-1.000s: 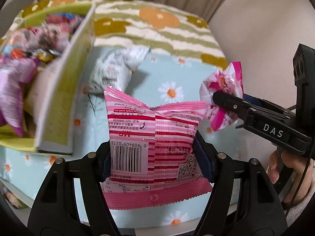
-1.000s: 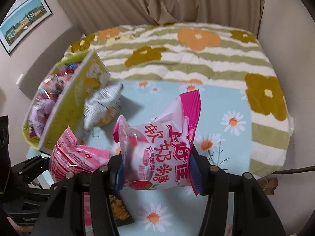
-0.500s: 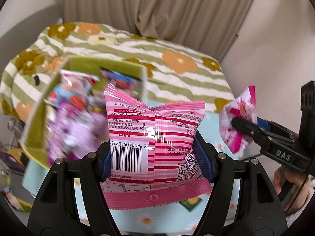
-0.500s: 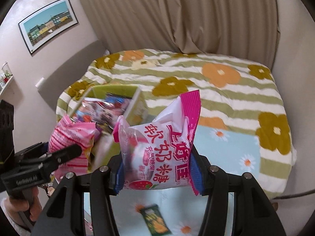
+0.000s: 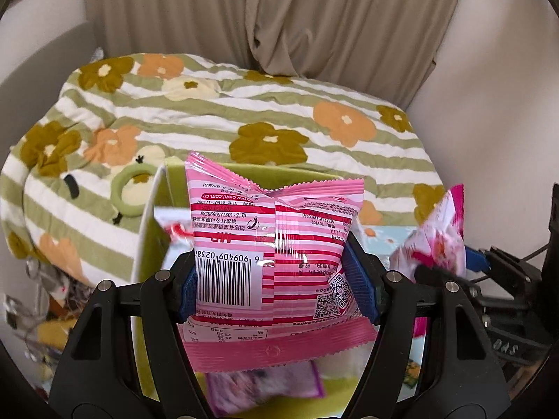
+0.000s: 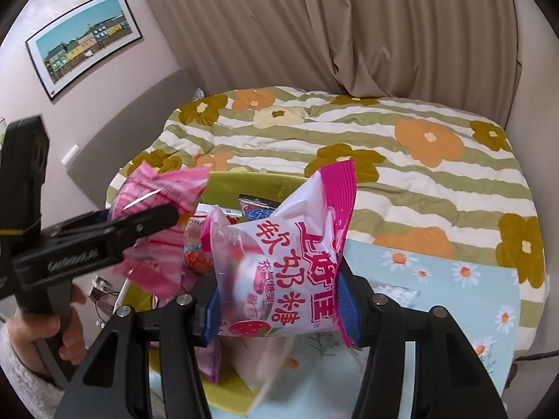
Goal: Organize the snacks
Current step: 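Carry both bags over the box and open both grippers to drop them in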
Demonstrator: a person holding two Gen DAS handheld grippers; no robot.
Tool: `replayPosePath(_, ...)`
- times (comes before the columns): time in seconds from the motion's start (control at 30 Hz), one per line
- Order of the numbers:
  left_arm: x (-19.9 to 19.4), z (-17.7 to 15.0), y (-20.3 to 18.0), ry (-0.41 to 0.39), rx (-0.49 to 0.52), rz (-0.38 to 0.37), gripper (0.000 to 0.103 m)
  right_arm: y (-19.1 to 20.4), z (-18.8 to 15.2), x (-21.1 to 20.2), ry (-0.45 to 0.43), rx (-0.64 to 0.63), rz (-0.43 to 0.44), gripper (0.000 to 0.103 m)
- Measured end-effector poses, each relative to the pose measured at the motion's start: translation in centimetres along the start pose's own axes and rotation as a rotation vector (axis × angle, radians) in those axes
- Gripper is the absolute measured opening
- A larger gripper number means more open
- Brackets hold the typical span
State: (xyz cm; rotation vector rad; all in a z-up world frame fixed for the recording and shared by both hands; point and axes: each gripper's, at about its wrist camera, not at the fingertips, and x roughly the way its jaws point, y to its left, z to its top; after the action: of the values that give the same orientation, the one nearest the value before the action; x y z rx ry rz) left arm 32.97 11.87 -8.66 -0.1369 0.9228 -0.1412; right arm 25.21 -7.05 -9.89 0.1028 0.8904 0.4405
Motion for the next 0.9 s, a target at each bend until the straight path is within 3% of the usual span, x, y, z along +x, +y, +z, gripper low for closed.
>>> replayPosePath(0.13, 2.7, 1.9, 1.6, 0.038, 0.038, -0.016, 0.068, 0.8, 0.5, 1.7, 0.018, 0.039, -0.029, 0.051)
replayPosePath(0.2, 3.9, 2.5, 2.1, 0.058, 0.049, -0.017, 0.074, 1.1, 0.6, 2.4, 0.027, 0.058, -0.047, 0.051)
replayPosePath(0.27, 4.6, 2.7, 2.6, 0.06, 0.051, -0.024, 0.1, 1.4, 0.7, 3.0, 0.036, 0.073, -0.062, 0.051)
replayPosePath(0.3, 4.6, 2.7, 2.9, 0.053, 0.05, -0.027, 0.103, 1.5, 0.6, 3.3, 0.042, 0.082, -0.07, 0.051)
replayPosePath(0.63, 3.9, 0.0, 5.7, 0.086, 0.032, -0.041, 0.103, 2.2, -0.5, 3.9, 0.062, 0.116, -0.111, 0.051)
replayPosePath(0.9, 1.7, -2.4, 7.2, 0.074, 0.021, -0.006, 0.103, 4.6, 0.1, 4.7, 0.07, 0.095, -0.106, 0.052)
